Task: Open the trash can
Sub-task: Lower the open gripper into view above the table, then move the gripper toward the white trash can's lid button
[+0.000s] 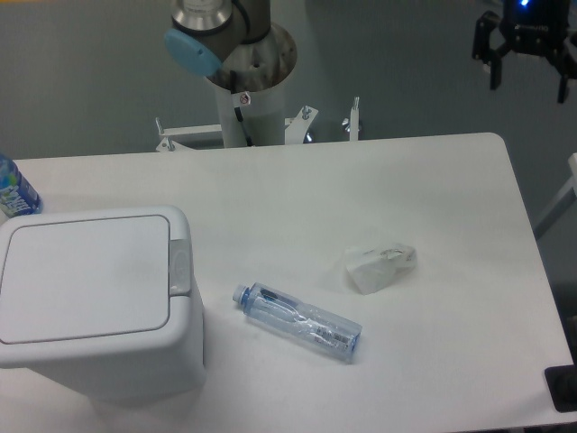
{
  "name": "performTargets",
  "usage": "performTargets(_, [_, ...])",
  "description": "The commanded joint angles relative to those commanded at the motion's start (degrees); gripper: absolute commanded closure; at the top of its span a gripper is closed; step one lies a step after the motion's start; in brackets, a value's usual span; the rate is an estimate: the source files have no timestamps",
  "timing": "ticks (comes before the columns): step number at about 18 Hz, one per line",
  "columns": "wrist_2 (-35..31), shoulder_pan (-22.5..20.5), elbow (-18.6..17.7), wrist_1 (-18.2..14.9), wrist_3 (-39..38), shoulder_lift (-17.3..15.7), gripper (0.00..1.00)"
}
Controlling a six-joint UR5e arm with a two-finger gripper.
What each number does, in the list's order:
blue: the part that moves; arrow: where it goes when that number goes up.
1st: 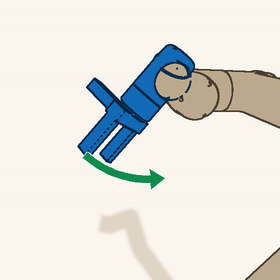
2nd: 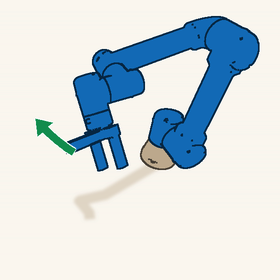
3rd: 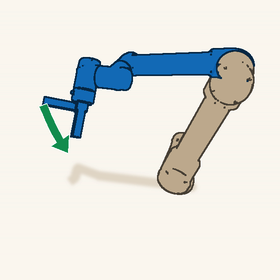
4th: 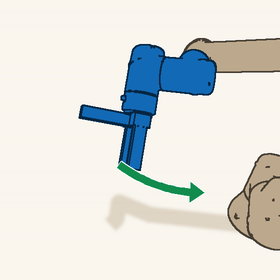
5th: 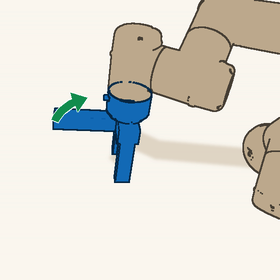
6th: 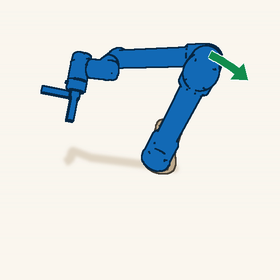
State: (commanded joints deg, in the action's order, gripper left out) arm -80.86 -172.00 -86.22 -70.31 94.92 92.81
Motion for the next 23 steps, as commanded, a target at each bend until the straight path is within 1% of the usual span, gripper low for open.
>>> performTargets(6, [0.26,0.79,-0.09,-0.17,-0.18,0.44,0.0])
performTargets(7, [0.44,0.88,-0.18,-0.18,-1.13,0.44,0.0])
performTargets(8, [0.61,1.05,-0.18,-0.26,-4.28,0.44,0.0])
performTargets(9, [0.96,2.19,-0.09,-0.26,-9.01,0.53,0.0])
performTargets(12, [1.14,7.63,0.79,0.17,-26.48,2.37,0.0])
performTargets(15, [1.67,14.04,0.7,2.98,-41.0,3.42,0.0])
performTargets(17, [1.76,16.6,0.61,3.95,-48.04,3.6,0.0])
performTargets(19, [2.72,19.85,0.61,4.22,-54.72,3.95,0.0])
performTargets(21, [5.43,22.31,0.09,4.31,-61.84,4.48,0.0])
performTargets(23, [8.16,23.55,0.44,4.31,-66.78,5.18,0.0])
